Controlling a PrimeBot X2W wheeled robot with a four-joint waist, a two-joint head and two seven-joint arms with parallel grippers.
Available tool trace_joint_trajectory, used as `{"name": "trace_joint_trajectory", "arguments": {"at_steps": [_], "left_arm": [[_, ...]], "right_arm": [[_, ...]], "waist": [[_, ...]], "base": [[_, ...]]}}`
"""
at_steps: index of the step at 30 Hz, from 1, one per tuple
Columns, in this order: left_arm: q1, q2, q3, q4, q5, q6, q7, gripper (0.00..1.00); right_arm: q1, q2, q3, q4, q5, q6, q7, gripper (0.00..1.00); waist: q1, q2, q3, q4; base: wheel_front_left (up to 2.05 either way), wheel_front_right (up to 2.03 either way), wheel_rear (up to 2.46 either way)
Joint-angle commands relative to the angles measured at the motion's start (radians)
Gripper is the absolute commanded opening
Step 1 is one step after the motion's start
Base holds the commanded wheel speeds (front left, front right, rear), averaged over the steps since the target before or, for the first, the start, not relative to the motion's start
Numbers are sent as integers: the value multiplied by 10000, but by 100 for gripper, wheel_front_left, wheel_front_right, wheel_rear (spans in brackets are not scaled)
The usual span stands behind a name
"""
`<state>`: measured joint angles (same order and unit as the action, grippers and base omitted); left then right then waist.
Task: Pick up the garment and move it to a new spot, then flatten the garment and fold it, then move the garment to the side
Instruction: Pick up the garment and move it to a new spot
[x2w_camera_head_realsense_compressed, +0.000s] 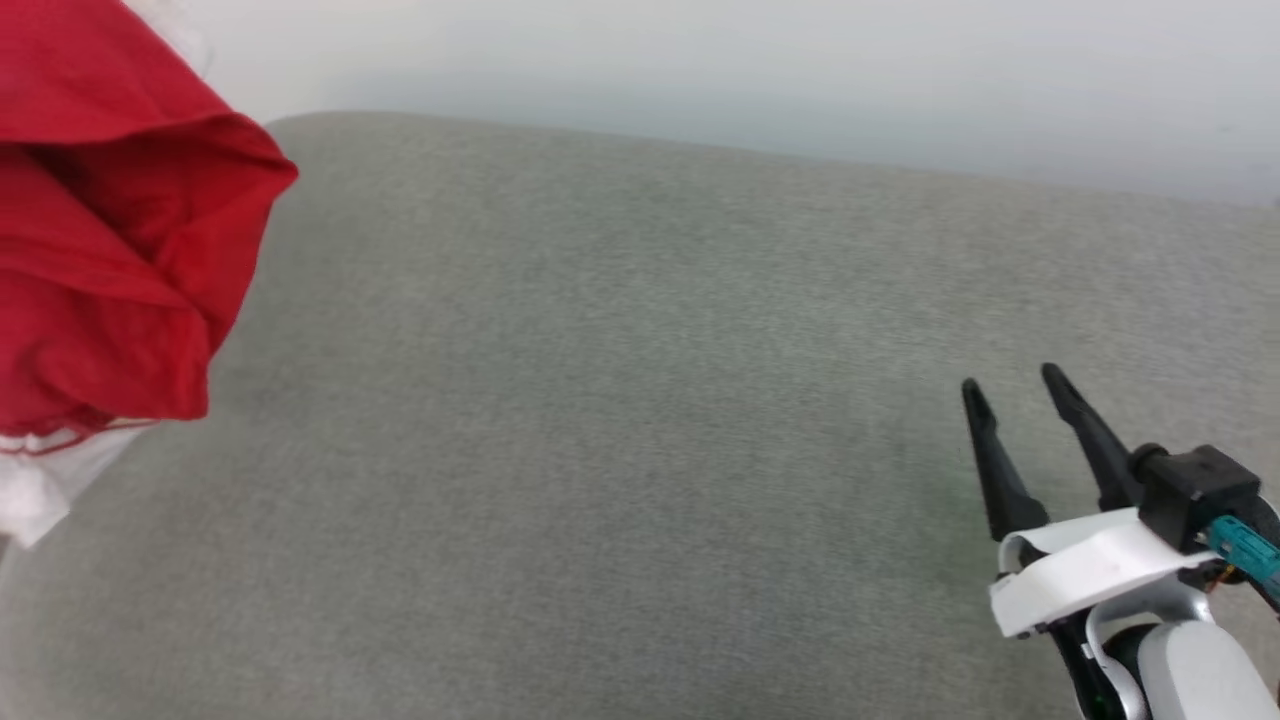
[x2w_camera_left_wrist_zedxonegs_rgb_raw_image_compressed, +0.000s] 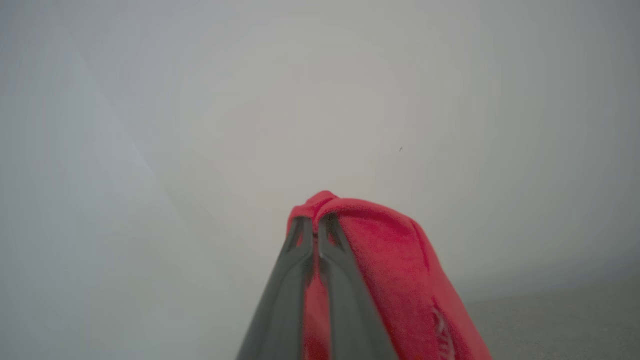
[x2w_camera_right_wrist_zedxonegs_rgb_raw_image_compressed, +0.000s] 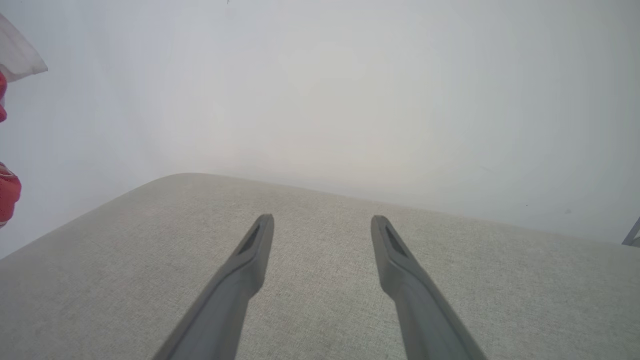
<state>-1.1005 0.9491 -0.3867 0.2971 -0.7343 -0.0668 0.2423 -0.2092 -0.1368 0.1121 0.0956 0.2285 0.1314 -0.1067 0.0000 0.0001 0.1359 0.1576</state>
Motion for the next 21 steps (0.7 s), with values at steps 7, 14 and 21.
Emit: {"name": "trace_joint_trajectory", "arguments": {"at_steps": [7, 14, 21], "left_arm": [[464, 171, -93, -2382, -373, 651, 1153, 0], [570, -103, -517, -4035, -361, 1093, 1981, 0], [703, -910, -1436, -5156, -120, 1439, 2643, 0]], "right_arm": [[381, 71, -636, 155, -69, -14, -255, 100], [375, 233, -1210, 296, -185, -14, -449, 100], [431, 420, -1610, 480, -366, -14, -537, 100]], "waist": [[0, -1, -209, -1375], [0, -1, -126, -2526], [0, -1, 74, -3508]], "base": [[0, 0, 0], [0, 0, 0], [0, 0, 0]]}}
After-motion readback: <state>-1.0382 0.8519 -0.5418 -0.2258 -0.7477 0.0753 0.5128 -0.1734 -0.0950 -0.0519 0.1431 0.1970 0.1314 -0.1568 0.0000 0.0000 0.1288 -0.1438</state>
